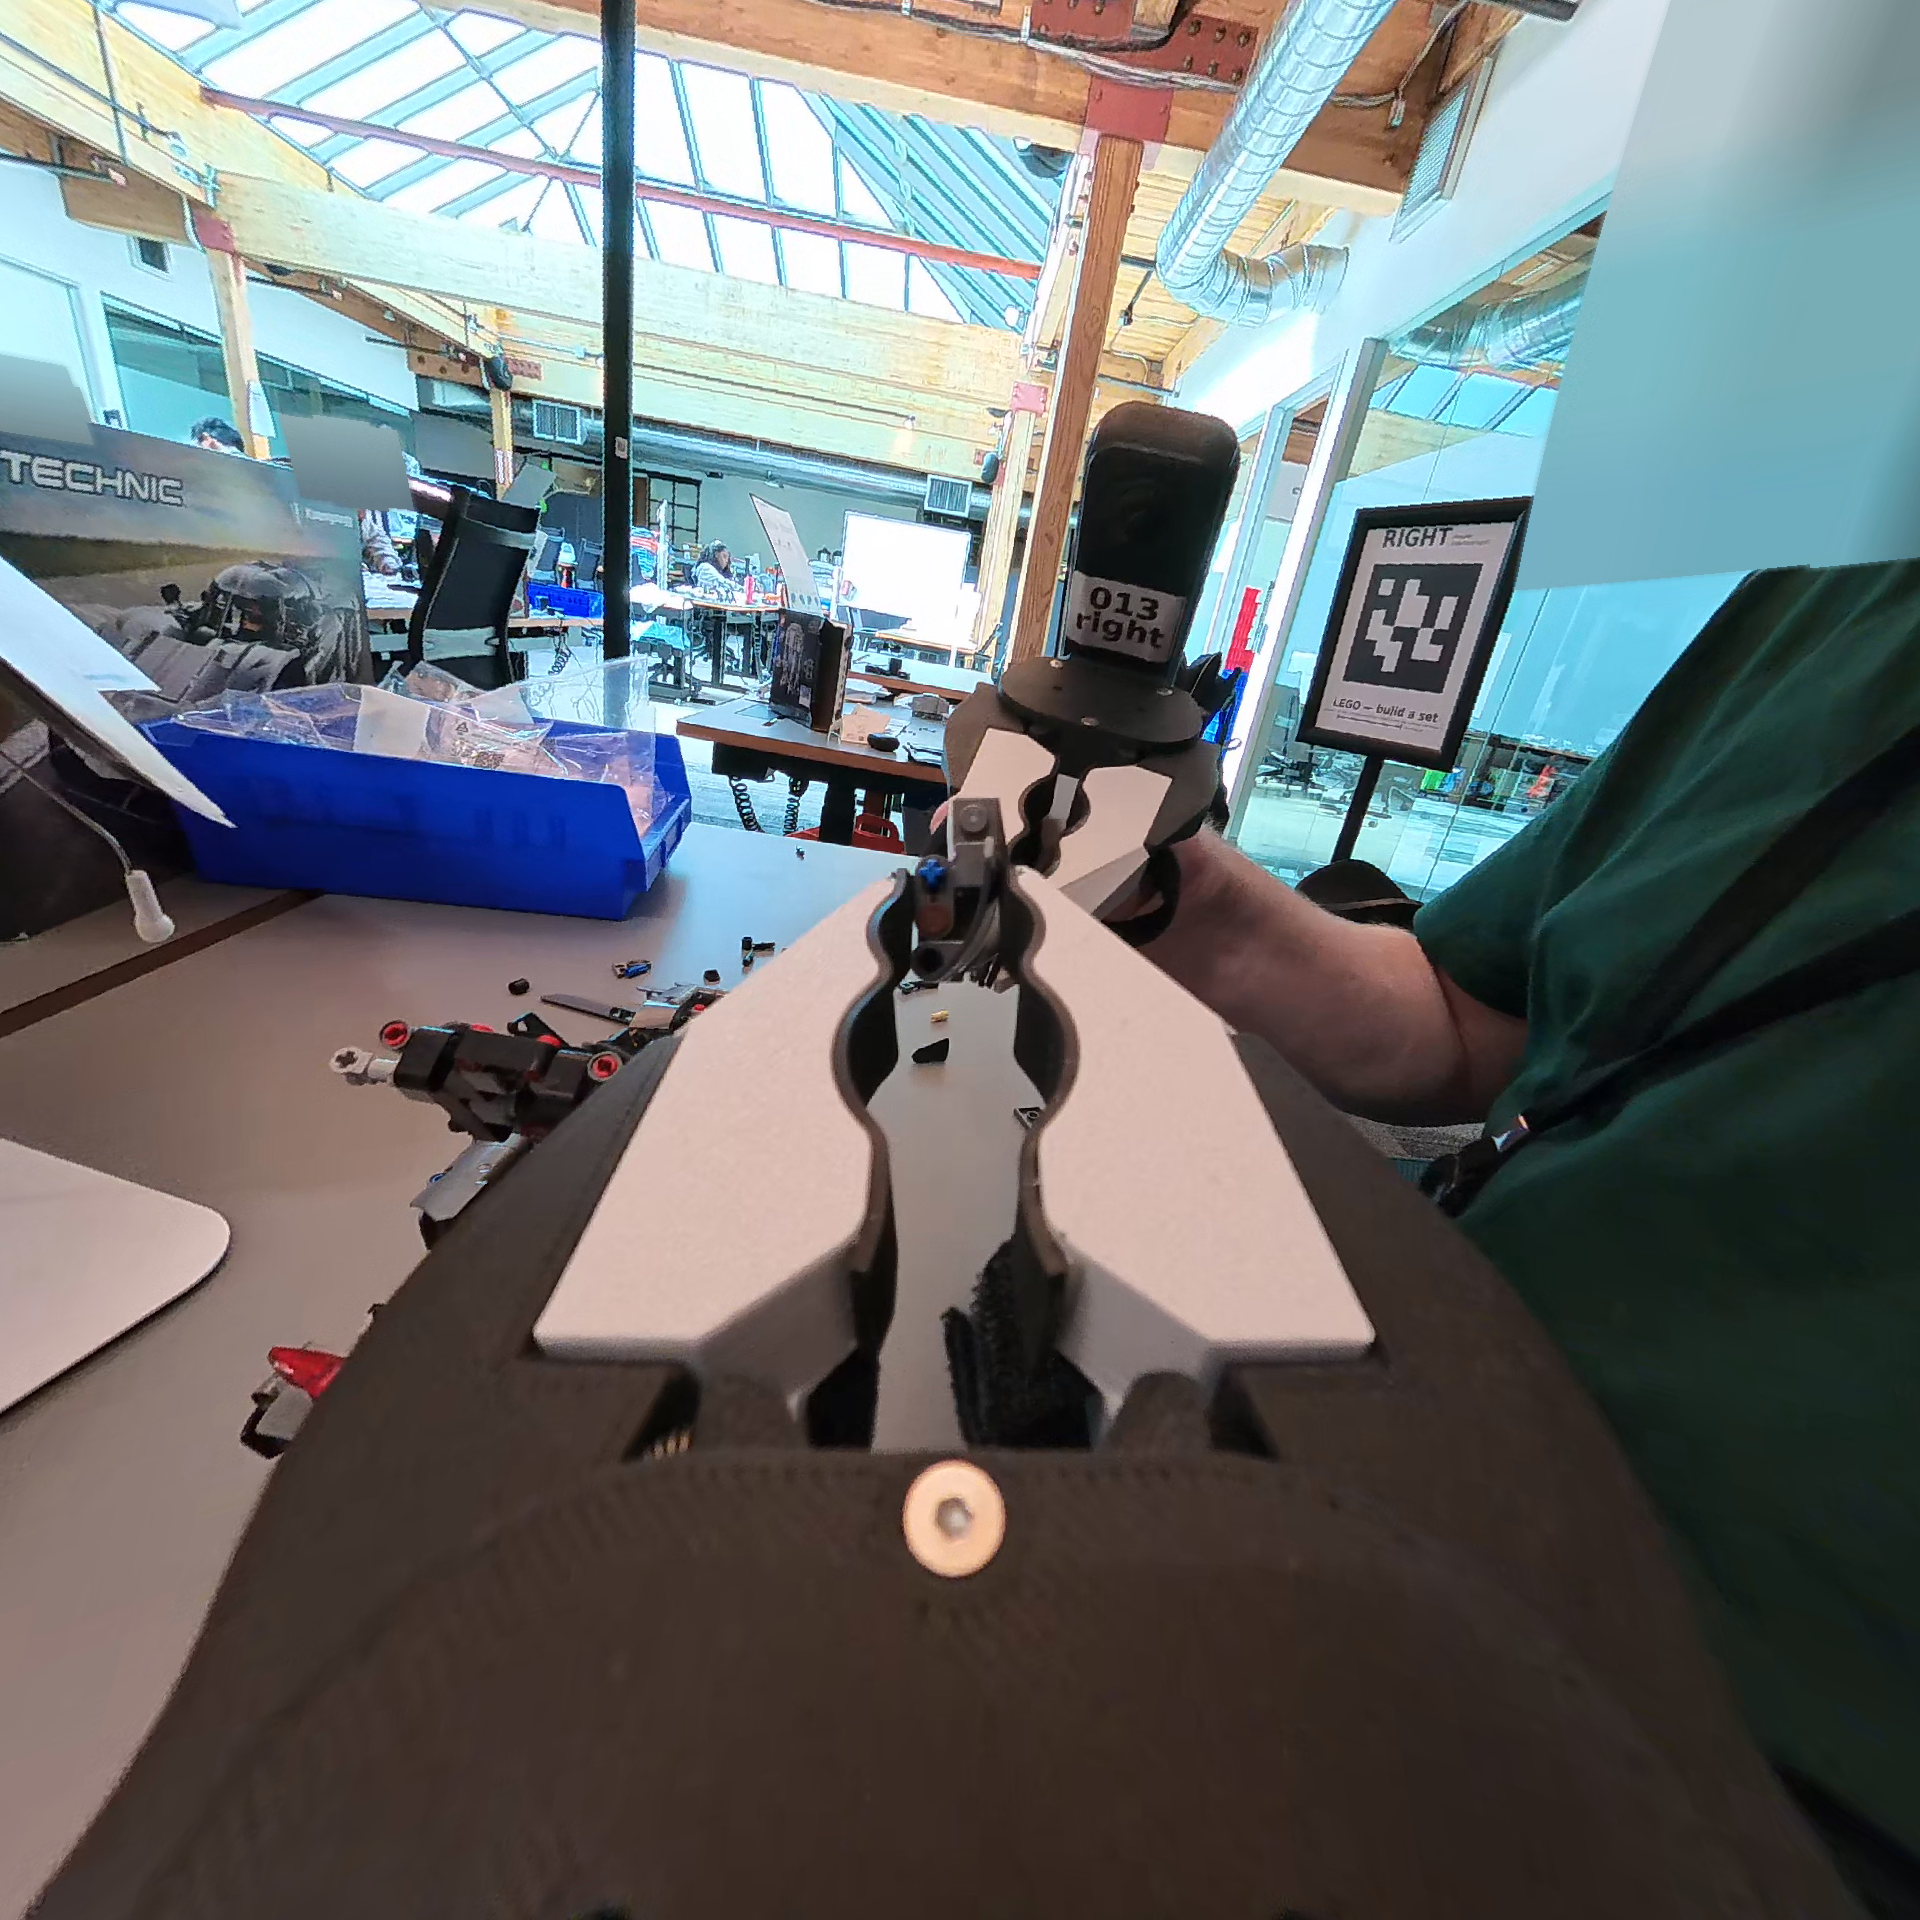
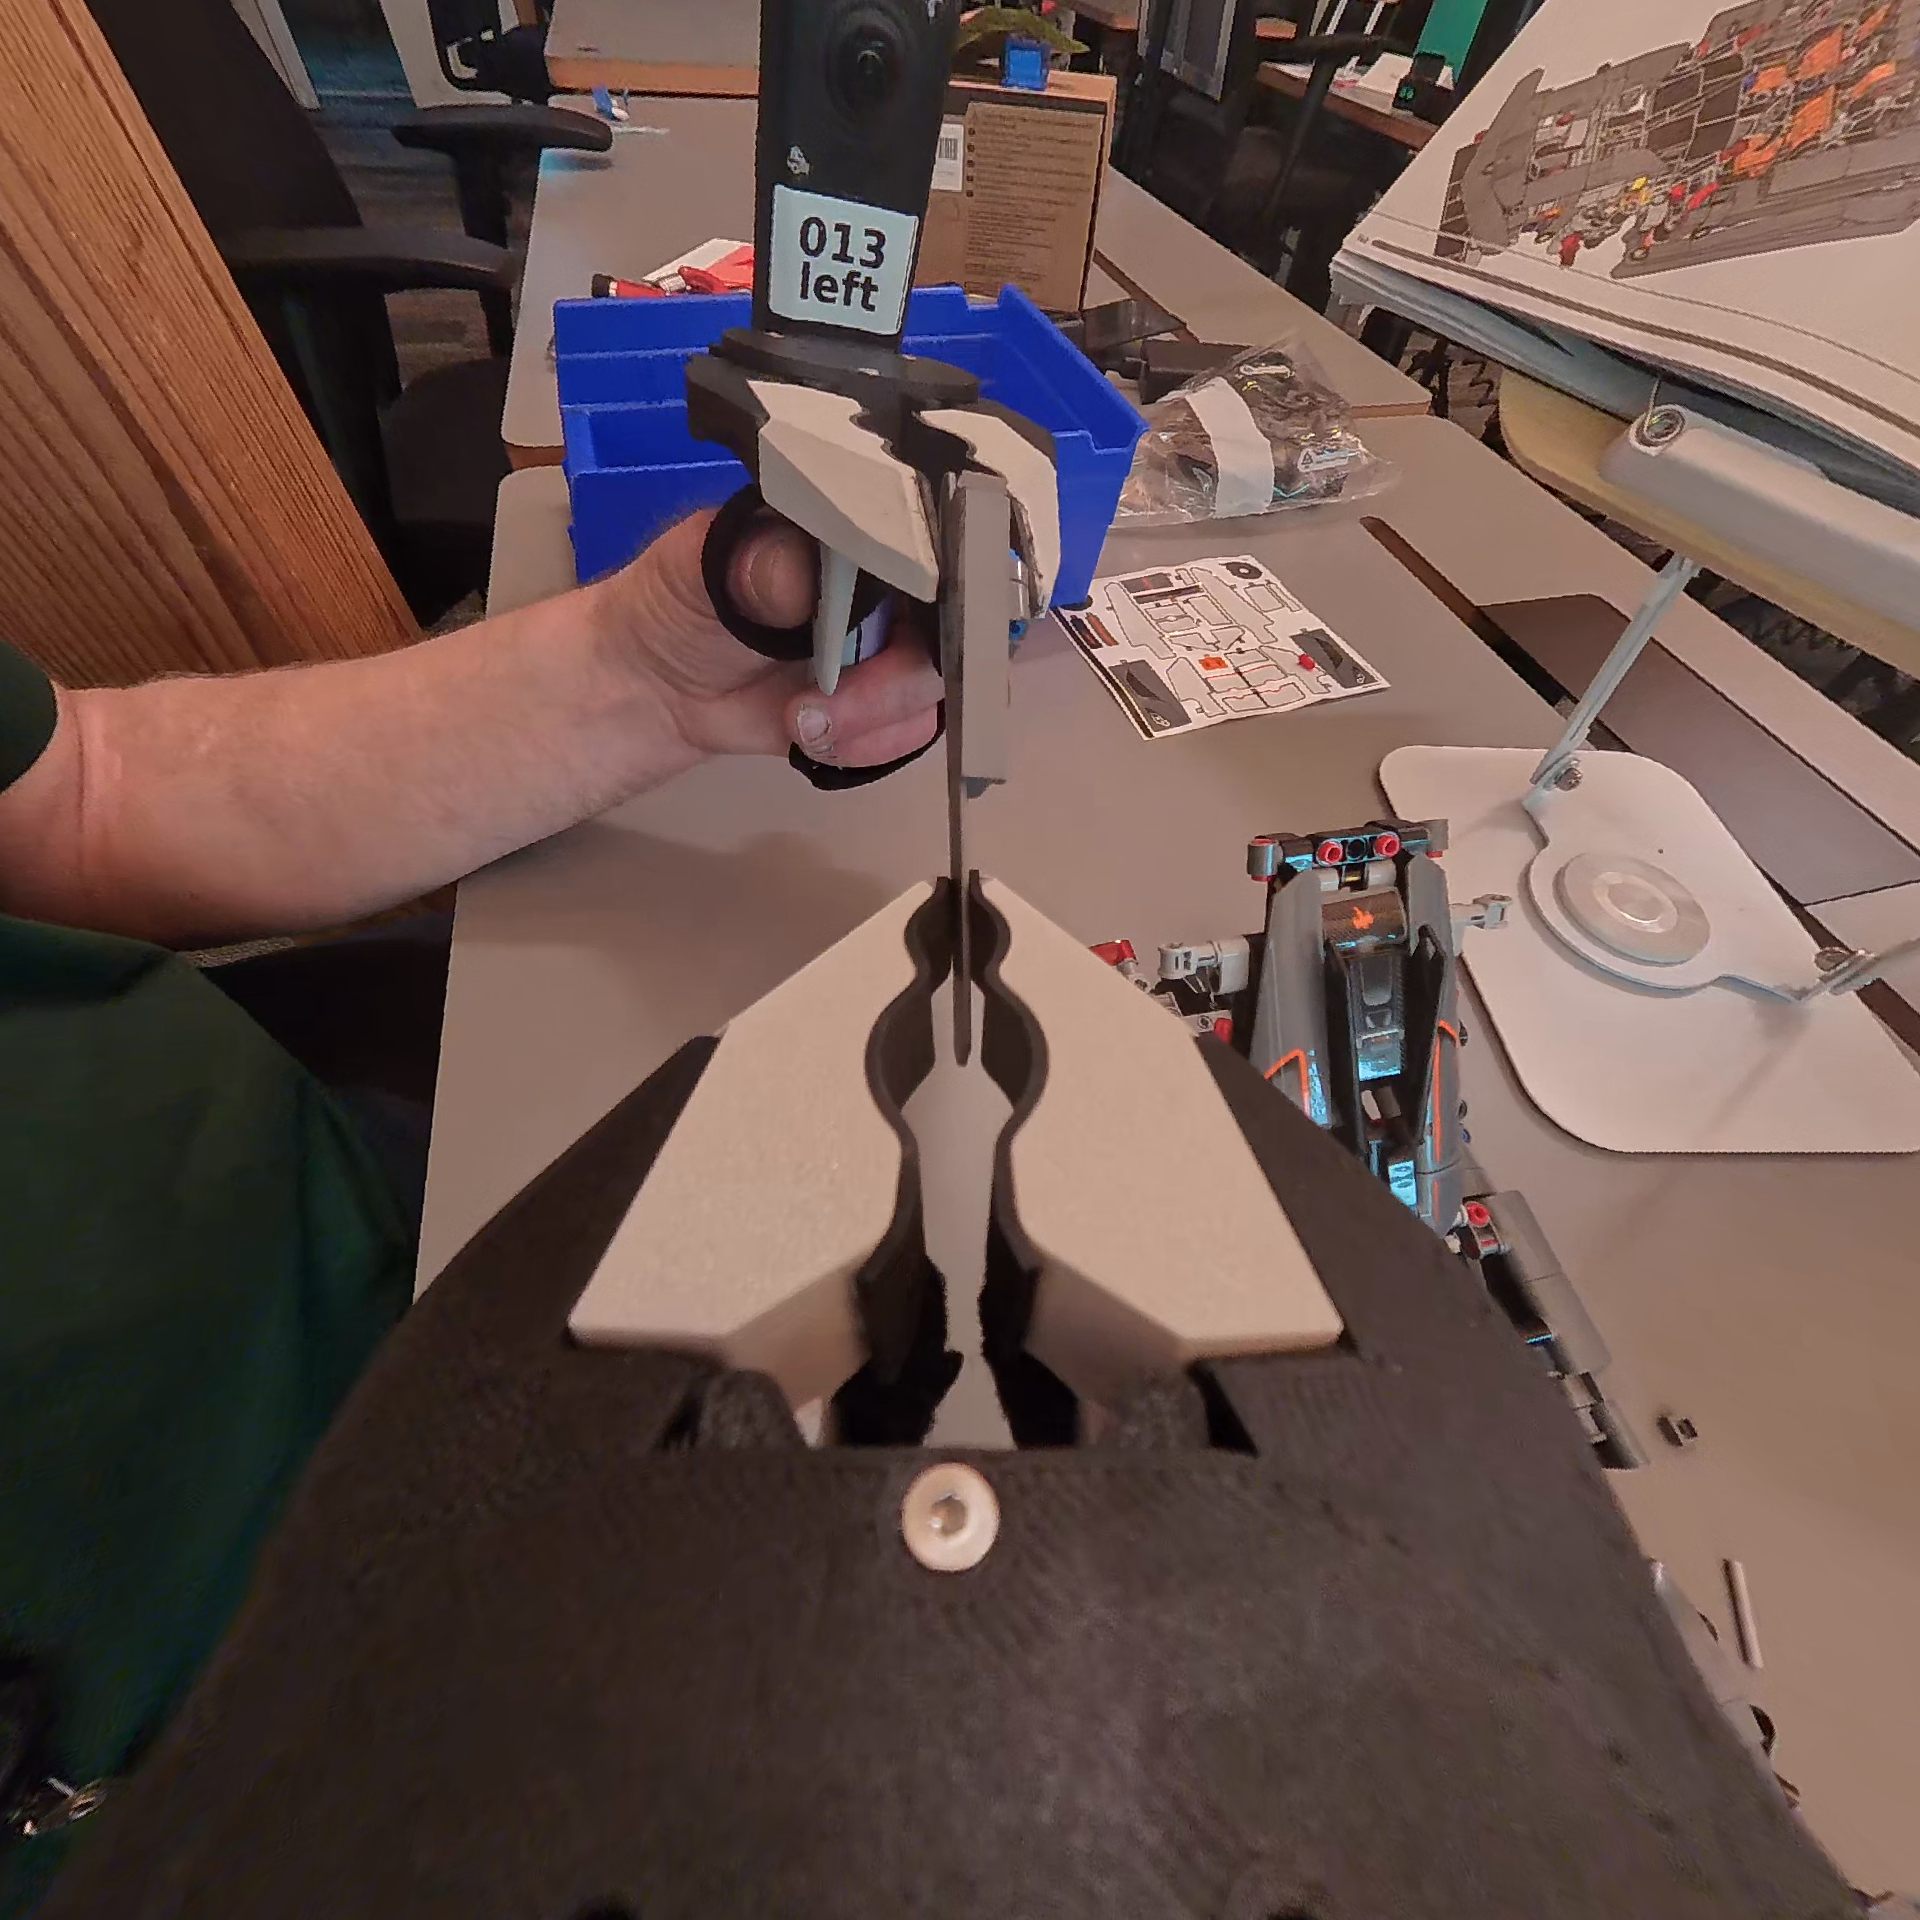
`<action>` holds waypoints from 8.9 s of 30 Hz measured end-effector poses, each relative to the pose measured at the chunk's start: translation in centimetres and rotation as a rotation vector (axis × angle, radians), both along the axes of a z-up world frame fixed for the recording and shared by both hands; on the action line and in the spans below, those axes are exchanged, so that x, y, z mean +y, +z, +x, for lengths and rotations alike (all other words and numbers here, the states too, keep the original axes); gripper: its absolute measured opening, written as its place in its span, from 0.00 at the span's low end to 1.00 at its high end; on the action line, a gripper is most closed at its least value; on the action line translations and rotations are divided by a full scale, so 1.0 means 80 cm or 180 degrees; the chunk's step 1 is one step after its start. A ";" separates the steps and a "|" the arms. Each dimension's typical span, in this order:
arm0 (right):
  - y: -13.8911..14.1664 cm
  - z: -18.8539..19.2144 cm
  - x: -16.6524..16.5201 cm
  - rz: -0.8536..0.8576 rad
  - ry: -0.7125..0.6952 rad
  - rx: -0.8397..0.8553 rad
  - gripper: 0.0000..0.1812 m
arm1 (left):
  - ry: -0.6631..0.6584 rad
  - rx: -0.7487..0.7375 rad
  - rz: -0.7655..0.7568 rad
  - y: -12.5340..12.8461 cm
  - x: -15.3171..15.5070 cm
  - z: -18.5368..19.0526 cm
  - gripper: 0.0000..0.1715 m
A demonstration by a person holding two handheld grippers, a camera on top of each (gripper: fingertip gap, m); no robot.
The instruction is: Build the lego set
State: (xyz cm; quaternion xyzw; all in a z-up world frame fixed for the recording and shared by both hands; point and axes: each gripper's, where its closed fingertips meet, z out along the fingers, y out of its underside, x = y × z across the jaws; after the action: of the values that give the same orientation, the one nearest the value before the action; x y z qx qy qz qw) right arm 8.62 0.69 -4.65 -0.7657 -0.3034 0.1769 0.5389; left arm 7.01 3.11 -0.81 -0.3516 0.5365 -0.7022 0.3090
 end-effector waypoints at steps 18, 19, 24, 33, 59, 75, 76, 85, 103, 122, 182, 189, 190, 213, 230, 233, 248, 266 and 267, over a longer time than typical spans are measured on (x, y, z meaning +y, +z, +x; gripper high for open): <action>0.008 0.006 0.002 0.0206 -0.0201 -0.0408 0.00 | 0.0112 -0.0022 -0.0036 0.006 0.001 0.001 0.09; 0.008 0.006 0.002 0.0207 -0.0201 -0.0416 0.00 | 0.0116 -0.0022 -0.0037 0.006 0.000 0.001 0.09; 0.008 0.007 0.001 0.0224 -0.0227 -0.0454 0.00 | 0.0139 -0.0012 -0.0062 0.005 -0.001 0.001 0.10; 0.014 0.010 0.000 0.0379 -0.0354 -0.0745 0.00 | 0.0264 -0.0043 -0.0167 0.010 0.002 0.000 0.11; 0.010 0.025 0.030 0.1996 -0.1291 -0.2680 0.00 | 0.1301 0.0354 -0.1370 -0.011 -0.004 0.005 0.27; -0.015 0.016 0.028 0.2092 -0.1047 -0.2842 0.00 | 0.1376 0.0416 -0.1963 -0.040 0.006 0.010 0.11; -0.017 0.015 0.028 0.2088 -0.1023 -0.2847 0.00 | 0.1362 0.0407 -0.1977 -0.041 0.006 0.009 0.11; -0.037 0.018 0.031 0.1867 -0.0840 -0.2748 0.01 | 0.1331 0.0337 -0.1909 -0.059 0.009 0.014 0.10; -0.066 0.048 0.040 0.1303 -0.0672 -0.2128 0.00 | 0.1324 0.0472 -0.1805 -0.081 0.017 0.037 0.00; -0.052 0.036 0.027 -0.0008 0.0130 0.0940 0.00 | 0.1534 0.0541 -0.1704 -0.073 0.022 0.033 0.16; -0.024 0.030 0.006 -0.0456 0.0742 0.2093 0.01 | 0.1314 0.0579 -0.1227 -0.046 0.002 0.038 0.07; -0.010 0.050 0.008 -0.0247 0.0609 0.2195 0.07 | 0.1424 0.0706 -0.1173 -0.039 0.015 0.031 0.07; -0.009 0.050 0.007 -0.0242 0.0619 0.2186 0.08 | 0.1421 0.0719 -0.1176 -0.039 0.015 0.032 0.07; -0.017 0.024 -0.004 -0.0402 0.0906 0.2071 0.01 | 0.1197 0.0869 -0.1000 -0.035 -0.008 0.050 0.07; -0.018 0.010 -0.008 -0.0508 0.1073 0.2228 0.00 | 0.1085 0.1056 -0.0688 -0.027 -0.012 0.066 0.07; -0.017 0.009 -0.009 -0.0503 0.1088 0.2223 0.00 | 0.1051 0.1074 -0.0676 -0.027 -0.013 0.069 0.07; -0.019 0.003 -0.011 -0.0556 0.1152 0.2226 0.00 | 0.0944 0.1189 -0.0645 -0.033 -0.018 0.083 0.08; 0.000 0.022 -0.006 -0.0461 0.1107 0.2668 0.00 | 0.0763 0.1244 -0.0694 -0.046 -0.034 0.064 0.11; 0.000 0.023 -0.006 -0.0456 0.1102 0.2681 0.00 | 0.0700 0.1256 -0.0707 -0.048 -0.039 0.065 0.10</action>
State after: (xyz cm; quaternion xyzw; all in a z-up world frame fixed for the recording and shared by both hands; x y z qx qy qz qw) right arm 10.45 0.23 -4.65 -0.6005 -0.1684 0.5806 0.5234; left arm 12.18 0.02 -4.67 -0.5699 0.4644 -0.6368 0.2323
